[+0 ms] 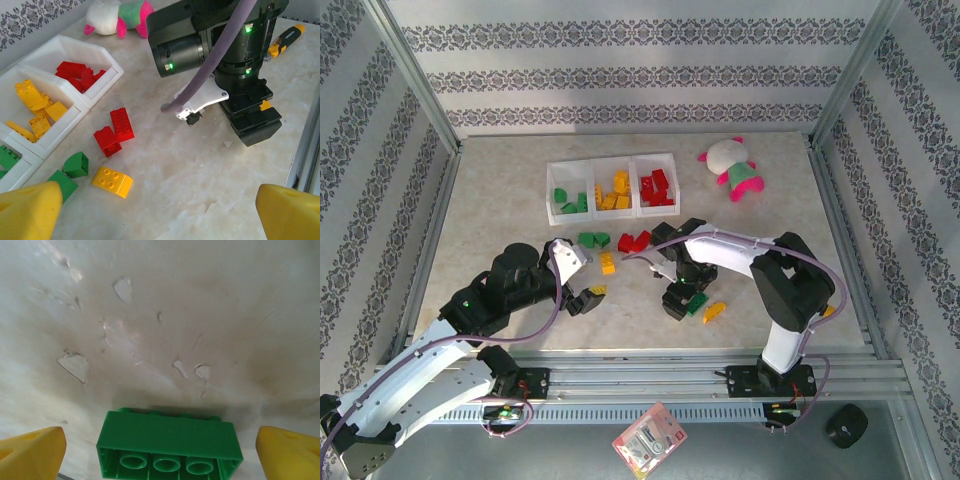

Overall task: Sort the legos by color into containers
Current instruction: Pick up the lego from the bottom-center of the table.

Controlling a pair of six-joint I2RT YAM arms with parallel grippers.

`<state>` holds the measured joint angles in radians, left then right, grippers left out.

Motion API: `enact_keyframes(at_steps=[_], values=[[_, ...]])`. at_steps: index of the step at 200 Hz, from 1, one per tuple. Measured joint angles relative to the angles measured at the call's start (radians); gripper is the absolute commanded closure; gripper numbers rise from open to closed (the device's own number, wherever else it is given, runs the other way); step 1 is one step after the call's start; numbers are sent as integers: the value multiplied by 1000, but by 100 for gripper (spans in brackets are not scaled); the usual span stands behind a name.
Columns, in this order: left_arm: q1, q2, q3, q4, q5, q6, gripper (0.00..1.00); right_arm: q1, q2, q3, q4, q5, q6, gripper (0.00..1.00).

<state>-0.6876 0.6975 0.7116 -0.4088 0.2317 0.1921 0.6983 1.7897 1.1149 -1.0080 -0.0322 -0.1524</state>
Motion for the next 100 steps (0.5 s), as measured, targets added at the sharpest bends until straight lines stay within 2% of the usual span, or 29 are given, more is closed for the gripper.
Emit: enact_keyframes(at_steps=[49, 72, 100], values=[[0, -2, -3, -1, -1, 11, 1, 0, 18, 19, -29, 10, 25, 30], [0, -2, -7, -1, -3, 11, 1, -1, 18, 23, -32, 14, 41, 37], [0, -2, -12, -2, -5, 11, 1, -1, 13, 27, -32, 17, 45, 38]])
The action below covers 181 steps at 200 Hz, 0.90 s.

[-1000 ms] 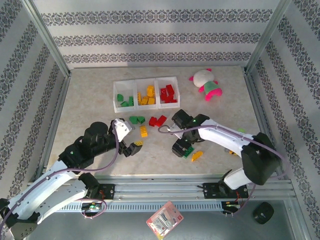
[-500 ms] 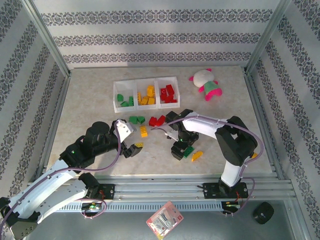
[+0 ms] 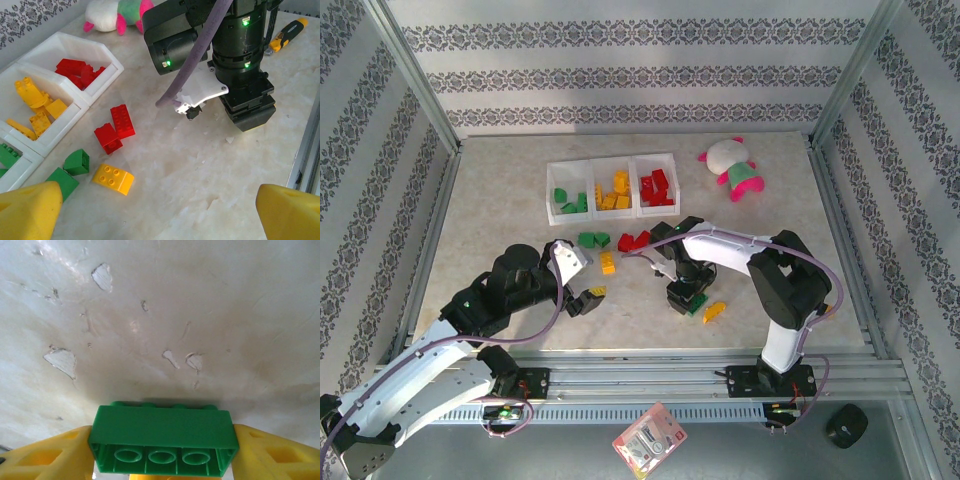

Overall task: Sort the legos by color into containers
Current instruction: Pick up the lego from the bottom-center of the table, then place the lego in the container.

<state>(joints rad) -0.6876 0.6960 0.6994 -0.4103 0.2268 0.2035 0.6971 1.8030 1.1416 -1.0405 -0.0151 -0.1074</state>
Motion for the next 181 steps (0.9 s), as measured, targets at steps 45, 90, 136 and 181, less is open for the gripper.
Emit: enact_keyframes(at_steps=[45, 90, 136, 181], values=[[0, 0, 0, -2, -27, -3, 1, -11, -65, 13, 20, 3, 0, 38], [0, -51, -34, -12, -100, -52, 1, -35, -170, 48, 129, 2, 5, 38], [0, -117, -47, -24, -246, -141, 1, -38, -200, 69, 376, -39, 65, 38], [0, -166, -79, -39, -403, -218, 1, 6, -135, 185, 632, -126, 174, 39]])
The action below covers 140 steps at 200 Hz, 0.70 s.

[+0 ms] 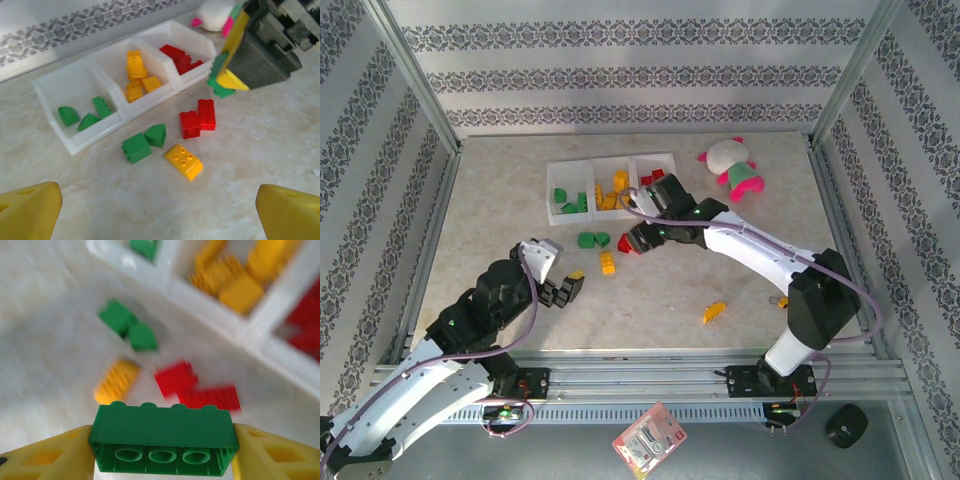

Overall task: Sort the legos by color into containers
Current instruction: Place the lego in the container.

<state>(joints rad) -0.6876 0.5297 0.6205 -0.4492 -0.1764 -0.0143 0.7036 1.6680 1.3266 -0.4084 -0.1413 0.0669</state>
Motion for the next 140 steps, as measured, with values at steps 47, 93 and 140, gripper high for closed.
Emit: enact_keyframes(at_steps=[47, 93, 140], values=[[0, -5, -1, -40, -87, -55, 1, 54, 251, 242, 196, -10, 114, 38], [0, -9, -8, -65, -117, -93, 1, 53, 507, 480, 267, 70, 163, 37], [0, -9, -27, -65, -121, -134, 1, 51, 724, 738, 261, 108, 170, 32]])
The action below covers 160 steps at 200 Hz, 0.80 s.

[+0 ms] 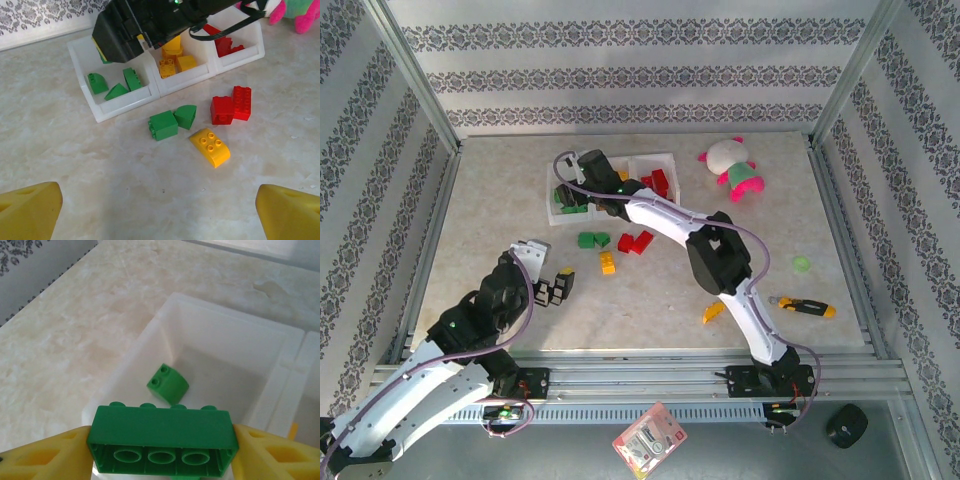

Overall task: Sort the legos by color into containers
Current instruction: Place the lego in the container.

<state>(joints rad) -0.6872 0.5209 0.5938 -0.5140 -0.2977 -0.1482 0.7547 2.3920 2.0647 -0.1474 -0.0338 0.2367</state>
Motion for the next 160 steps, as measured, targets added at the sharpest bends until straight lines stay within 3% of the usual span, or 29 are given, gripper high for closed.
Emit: enact_keyframes(at_steps=[41, 75, 110, 160], values=[[0, 13, -9, 0, -23, -68, 1, 0, 104, 194, -69, -2, -8, 14], [0, 92, 0, 0, -53, -132, 1, 0, 68, 185, -83, -5, -11, 10], [0, 262, 37, 22, -68, -204, 1, -7, -167, -117, -21, -4, -10, 9], [0, 488, 69, 108, -75, -344, 1, -61, -650, -694, 169, 16, 1, 9]])
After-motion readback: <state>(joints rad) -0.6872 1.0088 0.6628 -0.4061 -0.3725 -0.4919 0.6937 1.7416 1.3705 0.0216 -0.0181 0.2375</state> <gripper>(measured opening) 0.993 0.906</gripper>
